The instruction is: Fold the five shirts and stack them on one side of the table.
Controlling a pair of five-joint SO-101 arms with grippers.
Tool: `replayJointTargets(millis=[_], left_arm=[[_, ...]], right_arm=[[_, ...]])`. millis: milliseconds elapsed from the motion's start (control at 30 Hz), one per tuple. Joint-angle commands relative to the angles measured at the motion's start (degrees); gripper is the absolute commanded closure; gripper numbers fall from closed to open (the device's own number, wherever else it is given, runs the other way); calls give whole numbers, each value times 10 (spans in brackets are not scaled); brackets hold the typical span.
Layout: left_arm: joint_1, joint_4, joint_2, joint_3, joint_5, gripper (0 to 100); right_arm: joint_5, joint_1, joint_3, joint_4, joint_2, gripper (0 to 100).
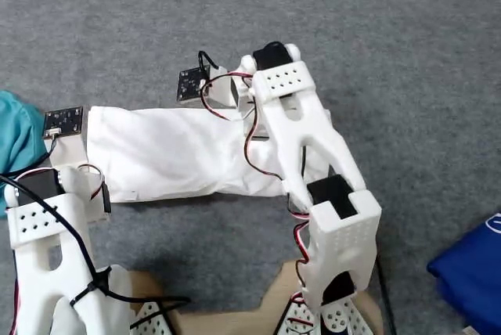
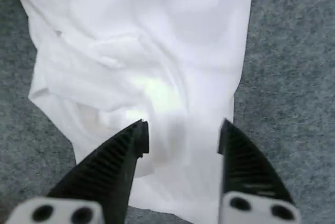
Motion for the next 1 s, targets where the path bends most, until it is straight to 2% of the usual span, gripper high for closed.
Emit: replayJointTargets(millis=[0, 167, 300, 633, 967], left_arm=[[-4, 4, -7, -3, 1, 981], [-5, 4, -7, -3, 1, 981], [-5, 4, -7, -3, 1, 981], [-5, 2, -10, 10, 1, 981], [-4, 2, -10, 10, 2, 981]], right_arm=[[8, 9, -27, 28, -43, 676], [11, 9, -3, 75, -112, 708], [15, 4, 95, 76, -179, 765], [24, -35, 490, -98, -397, 782], [4, -52, 543, -158, -405, 781]])
